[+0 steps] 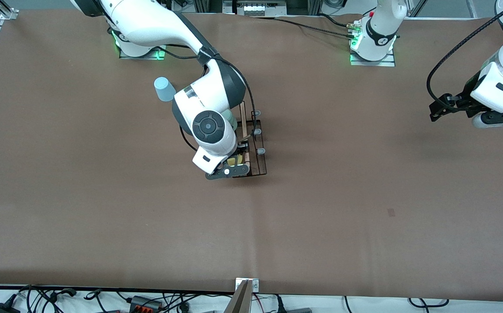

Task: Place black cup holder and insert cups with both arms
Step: 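Carry the yellow cup to the rack and hang it on a peg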

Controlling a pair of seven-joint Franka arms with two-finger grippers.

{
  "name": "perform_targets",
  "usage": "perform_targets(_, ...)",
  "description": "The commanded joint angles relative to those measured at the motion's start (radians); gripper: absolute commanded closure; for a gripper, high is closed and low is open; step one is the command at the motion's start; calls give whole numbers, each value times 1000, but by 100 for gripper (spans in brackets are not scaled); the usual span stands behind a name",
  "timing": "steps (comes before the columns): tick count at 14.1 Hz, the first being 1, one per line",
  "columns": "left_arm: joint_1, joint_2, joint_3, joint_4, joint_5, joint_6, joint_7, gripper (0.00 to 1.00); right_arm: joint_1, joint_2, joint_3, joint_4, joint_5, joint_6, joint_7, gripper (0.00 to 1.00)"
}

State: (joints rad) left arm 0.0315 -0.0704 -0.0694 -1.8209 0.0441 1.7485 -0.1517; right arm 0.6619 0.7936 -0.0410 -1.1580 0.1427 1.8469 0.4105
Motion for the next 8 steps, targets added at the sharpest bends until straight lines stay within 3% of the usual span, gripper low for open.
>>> perform_targets(1, 13, -5, -9, 12, -21, -9, 24, 0, -1, -22, 0, 0, 1, -3, 19, 0)
perform_targets(4, 14, -3, -9, 14, -21, -11, 24, 0, -18, -109, -20, 1, -5, -61, 14, 0)
perform_targets(8, 14, -3, -9, 15, -21, -12, 24, 0, -117, -221, -77, 1, -9, -104, 1, 0)
